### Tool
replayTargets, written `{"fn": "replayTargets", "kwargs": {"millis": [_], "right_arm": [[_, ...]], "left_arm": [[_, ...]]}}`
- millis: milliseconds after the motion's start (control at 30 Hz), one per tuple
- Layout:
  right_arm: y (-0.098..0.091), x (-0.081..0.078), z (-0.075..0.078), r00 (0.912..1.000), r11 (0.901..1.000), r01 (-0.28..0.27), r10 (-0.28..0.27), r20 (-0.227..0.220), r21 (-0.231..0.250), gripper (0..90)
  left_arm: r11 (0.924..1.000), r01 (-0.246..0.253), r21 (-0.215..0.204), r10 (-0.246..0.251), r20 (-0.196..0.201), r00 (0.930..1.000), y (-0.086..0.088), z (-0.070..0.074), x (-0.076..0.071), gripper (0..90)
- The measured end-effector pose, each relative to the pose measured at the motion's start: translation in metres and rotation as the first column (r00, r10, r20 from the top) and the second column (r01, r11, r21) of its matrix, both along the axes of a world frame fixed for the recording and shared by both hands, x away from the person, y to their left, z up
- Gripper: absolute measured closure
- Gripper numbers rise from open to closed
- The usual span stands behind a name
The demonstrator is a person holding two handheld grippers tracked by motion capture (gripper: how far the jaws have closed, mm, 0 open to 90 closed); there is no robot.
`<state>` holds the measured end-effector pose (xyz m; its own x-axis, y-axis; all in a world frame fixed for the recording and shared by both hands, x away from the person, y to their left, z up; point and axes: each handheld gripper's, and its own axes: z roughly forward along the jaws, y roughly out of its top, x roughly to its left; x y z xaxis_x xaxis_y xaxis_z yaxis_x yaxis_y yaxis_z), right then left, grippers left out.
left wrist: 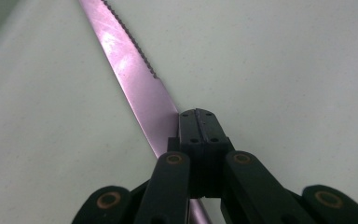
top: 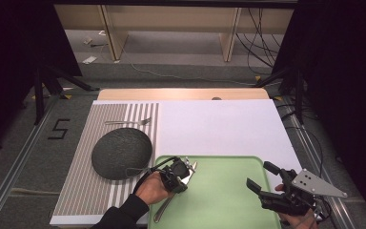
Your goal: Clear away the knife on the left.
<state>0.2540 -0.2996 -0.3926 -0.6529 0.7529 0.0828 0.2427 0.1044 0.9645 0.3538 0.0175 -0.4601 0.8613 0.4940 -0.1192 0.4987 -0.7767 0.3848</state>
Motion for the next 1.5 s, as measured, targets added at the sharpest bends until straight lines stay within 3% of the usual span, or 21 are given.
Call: {"fn": "replayTargets", "kwargs": {"millis": [167,333,533,833,1033,1267,1300,1500], "right_arm": [[0.0,0.0,0.0,1.0,1.0,0.001,-0.001,0.0,0.002,19.2],[0.0,-0.001,0.0,1.0,1.0,0.003,-0.003,-0.001,-0.002,19.2],[0.0,-0.001,0.0,1.0,1.0,0.004,-0.004,-0.002,-0.002,19.2],[-0.001,-0.001,0.0,1.0,1.0,0.006,-0.006,0.0,0.003,19.2],[-0.002,-0.001,0.0,1.0,1.0,0.007,-0.007,-0.001,0.003,19.2],[0.0,-0.001,0.0,1.0,1.0,0.004,-0.004,-0.001,-0.002,19.2],[-0.001,-0.001,0.0,1.0,1.0,0.004,-0.004,0.0,0.0,19.2],[-0.001,-0.001,0.0,1.0,1.0,0.003,-0.003,0.001,0.002,19.2]], "left_arm": [[0.9994,-0.017,0.029,0.016,0.034,0.9993,0.008,0.0,0.001,89.9],[0.9991,-0.036,0.022,0.035,0.021,0.9991,0.02,0.0,0.002,90.0],[0.999,-0.038,0.024,0.038,0.016,0.9992,0.021,0.001,-0.001,90.0],[0.9971,-0.051,0.056,0.047,0.066,0.9967,0.02,0.001,-0.007,90.0],[0.9963,-0.061,0.061,0.057,0.073,0.9957,0.023,0.001,-0.008,89.9],[0.9965,-0.084,-0.002,0.084,0.049,0.9952,0.03,0.0,-0.006,89.5],[0.9962,-0.081,-0.03,0.083,0.041,0.9957,0.03,0.002,-0.007,88.9],[0.9928,-0.088,-0.082,0.092,0.053,0.9943,0.034,0.013,-0.012,80.8]]}}
